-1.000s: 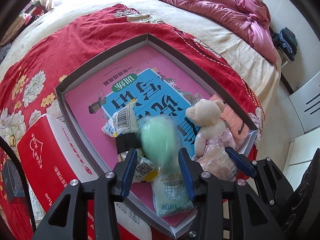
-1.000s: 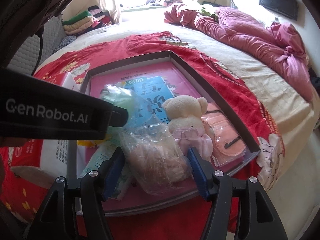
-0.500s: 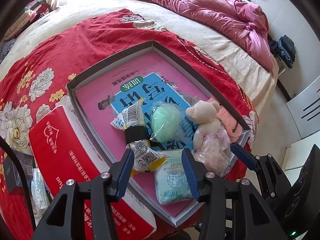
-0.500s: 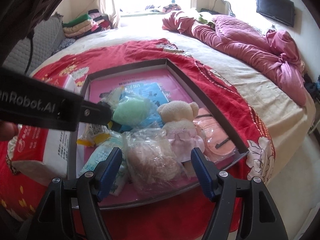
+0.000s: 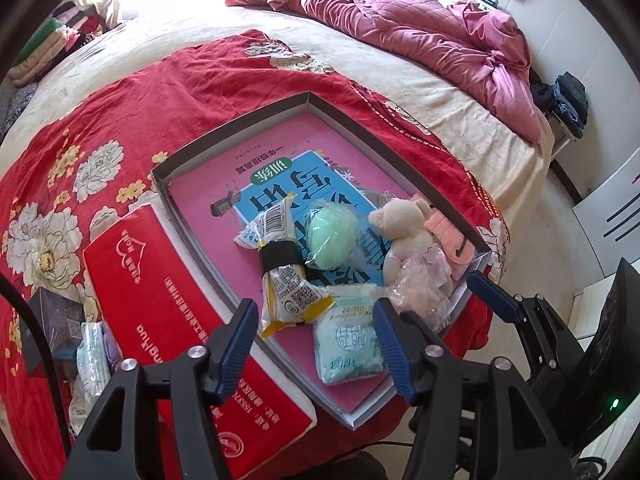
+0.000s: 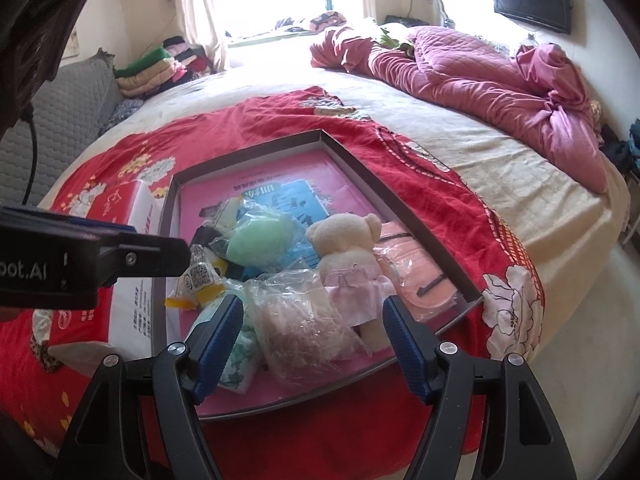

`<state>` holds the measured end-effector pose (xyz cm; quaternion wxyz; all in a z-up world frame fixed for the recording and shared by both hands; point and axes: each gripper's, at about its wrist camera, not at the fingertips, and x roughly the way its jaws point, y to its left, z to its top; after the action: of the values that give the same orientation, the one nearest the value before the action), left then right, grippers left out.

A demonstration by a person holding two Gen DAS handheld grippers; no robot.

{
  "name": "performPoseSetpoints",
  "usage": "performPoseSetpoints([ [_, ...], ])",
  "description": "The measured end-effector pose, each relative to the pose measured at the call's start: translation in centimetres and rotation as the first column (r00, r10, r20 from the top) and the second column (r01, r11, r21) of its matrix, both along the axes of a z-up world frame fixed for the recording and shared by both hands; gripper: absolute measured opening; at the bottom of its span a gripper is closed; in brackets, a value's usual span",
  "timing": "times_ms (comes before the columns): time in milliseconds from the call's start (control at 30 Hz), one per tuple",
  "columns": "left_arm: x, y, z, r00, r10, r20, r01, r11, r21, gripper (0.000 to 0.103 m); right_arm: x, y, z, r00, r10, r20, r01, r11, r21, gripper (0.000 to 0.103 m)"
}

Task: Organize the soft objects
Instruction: 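Open the right tool to release the clear bag in the tray, then move both tools back from the tray toward the pile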

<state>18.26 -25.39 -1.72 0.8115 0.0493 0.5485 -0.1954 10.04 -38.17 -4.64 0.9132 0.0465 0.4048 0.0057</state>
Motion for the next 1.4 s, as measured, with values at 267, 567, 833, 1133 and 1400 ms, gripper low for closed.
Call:
performPoseSetpoints([
  [267, -1.2, 0.9, 0.5, 1.0, 0.012, 0.009, -0.012, 1.0, -0.008, 0.063, -0.5, -0.5, 0.6, 1.0, -0.022, 0.008, 0.022, 1.0, 0.007, 0.074],
  [567, -2.8, 1.8, 1.2, 0.999, 0.026, 0.031, -0.025, 1.0, -0.015, 0.069, -1.2, -1.4, 2.3, 0.994, -0.089, 0.061, 0.089, 0.996, 0.018, 0.074],
  [833, -4.1, 2.1, 1.8, 0.998, 0.02, 0.056, -0.02, 1.0, 0.001, 0.074, -1.6, -1.1, 3.1, 0.994, -0.085, 0.071, 0.085, 0.996, 0.011, 0.074],
  [1133, -5.3, 3.4, 2.3, 0.997, 0.051, 0.061, -0.05, 0.999, -0.007, 0.074, -2.1, -1.1, 4.2, 0.991, -0.11, 0.08, 0.109, 0.994, 0.017, 0.074],
  [1400, -6.9, 5.2, 2.5, 0.994, 0.089, 0.064, -0.089, 0.996, -0.01, 0.075, -2.6, -0.5, 5.3, 0.992, -0.096, 0.087, 0.095, 0.995, 0.02, 0.074],
])
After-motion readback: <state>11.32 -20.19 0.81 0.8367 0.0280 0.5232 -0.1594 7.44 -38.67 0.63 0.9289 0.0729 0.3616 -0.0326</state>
